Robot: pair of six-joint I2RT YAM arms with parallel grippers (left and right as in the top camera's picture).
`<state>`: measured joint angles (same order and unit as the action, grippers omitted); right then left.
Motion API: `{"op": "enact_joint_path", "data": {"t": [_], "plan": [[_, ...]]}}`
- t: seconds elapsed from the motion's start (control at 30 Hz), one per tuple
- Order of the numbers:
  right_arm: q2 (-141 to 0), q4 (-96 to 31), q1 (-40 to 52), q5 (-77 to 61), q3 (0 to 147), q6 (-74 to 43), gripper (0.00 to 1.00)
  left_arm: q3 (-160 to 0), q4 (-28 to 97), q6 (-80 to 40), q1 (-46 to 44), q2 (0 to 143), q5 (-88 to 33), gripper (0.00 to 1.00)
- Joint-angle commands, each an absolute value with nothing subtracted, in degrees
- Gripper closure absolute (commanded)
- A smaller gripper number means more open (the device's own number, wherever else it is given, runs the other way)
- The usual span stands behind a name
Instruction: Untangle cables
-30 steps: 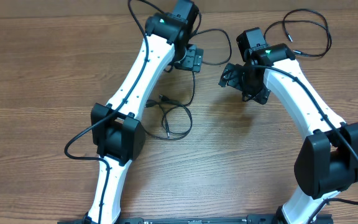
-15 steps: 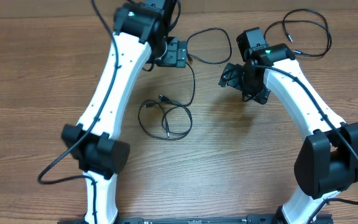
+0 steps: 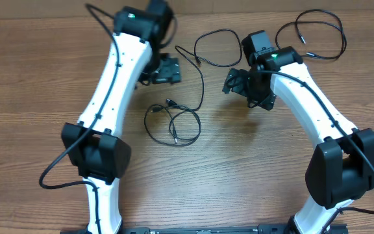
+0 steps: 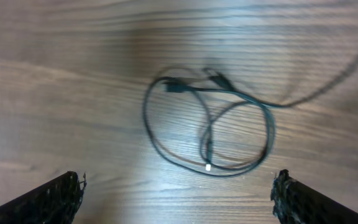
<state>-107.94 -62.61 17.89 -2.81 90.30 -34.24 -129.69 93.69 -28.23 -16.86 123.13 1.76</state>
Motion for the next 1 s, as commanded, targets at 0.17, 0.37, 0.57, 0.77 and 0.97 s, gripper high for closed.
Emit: {"op": "enact_joint_path", "data": {"t": [0.17, 0.37, 0.57, 0.77, 0.97], "plan": [[-107.5, -51.2, 22.3, -3.3, 90.0, -21.9, 0.0, -129.4, 96.4, -31.5, -9.1, 123.7, -1.1, 0.0], [-107.5, -42.4, 23.1, -3.3, 90.0, -16.0, 0.0, -129.4, 96.8, -31.5, -7.8, 123.7, -1.1, 0.01], [-108.2, -33.2, 23.1, -3.6, 90.0, -9.8, 0.0, -129.4, 96.6, -31.5, -7.9, 123.7, -1.1, 0.0], [-112.0, -29.3, 23.1, -4.2, 90.0, -6.9, 0.0, -129.4, 96.6, -31.5, -7.9, 123.7, -1.1, 0.0], [-117.0, -27.4, 23.2, -7.4, 90.0, -3.1, 0.0, -129.4, 96.6, -31.5, -7.9, 123.7, -1.1, 0.01]]}}
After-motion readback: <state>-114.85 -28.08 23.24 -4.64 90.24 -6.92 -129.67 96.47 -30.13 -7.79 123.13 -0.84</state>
